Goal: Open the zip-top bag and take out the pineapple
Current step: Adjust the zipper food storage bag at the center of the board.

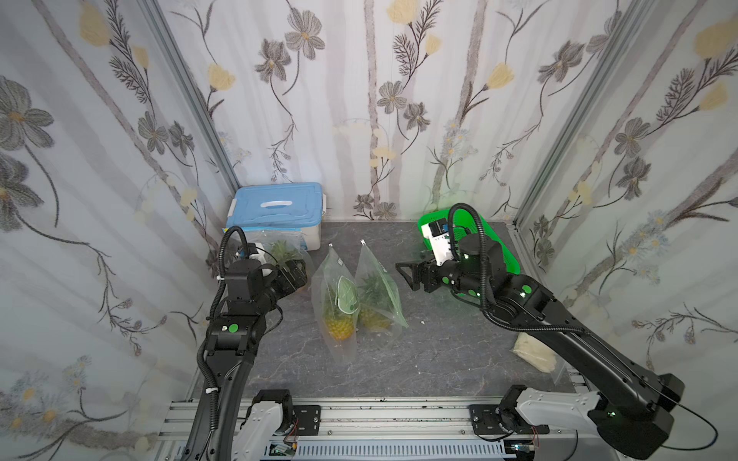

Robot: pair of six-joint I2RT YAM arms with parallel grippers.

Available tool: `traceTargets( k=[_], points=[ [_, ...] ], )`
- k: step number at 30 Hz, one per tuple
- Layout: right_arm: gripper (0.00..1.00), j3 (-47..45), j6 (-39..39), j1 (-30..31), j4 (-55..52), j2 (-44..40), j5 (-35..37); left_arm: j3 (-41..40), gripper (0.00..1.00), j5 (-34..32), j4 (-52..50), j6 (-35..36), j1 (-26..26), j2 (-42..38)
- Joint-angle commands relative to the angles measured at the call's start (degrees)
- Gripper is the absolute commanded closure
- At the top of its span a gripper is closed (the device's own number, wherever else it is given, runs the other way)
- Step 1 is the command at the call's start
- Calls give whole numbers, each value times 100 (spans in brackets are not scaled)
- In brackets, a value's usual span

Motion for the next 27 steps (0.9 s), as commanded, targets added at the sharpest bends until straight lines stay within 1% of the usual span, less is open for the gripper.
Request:
traceTargets(
  k=[1,4,6,8,10,12,15,17,18,22,27],
  points=[
    [25,466,-193,194,-299,627,165,104,0,344,-157,11,-10,-173],
    [34,722,-237,241,-260,1165,9,152,0,452,-210,11,-8,-233],
    [38,864,-248,241,-239,1411,-89,161,0,542,-215,21,-11,-208],
    [43,1018,-266,250,-255,1622,-120,162,0,646,-193,32,-13,-153],
    [52,1185,-296,250,-295,1829,-191,143,0,742,-139,34,-13,-112],
    [59,1343,-318,261,-360,2000,-289,143,0,804,-96,31,-13,-86],
    [76,1508,-370,263,-416,2192,-361,153,0,851,-39,52,-13,-58],
    [93,1591,-445,258,-461,2298,-466,169,0,895,2,51,-13,-34],
    [99,1631,-476,261,-476,2335,-489,175,0,924,30,38,-11,-31],
    [100,1716,-638,258,-517,2326,-399,232,0,1184,184,2,-22,50],
    [100,1784,-1289,261,-600,2043,-407,430,0,1564,330,-6,-38,222]
  ],
)
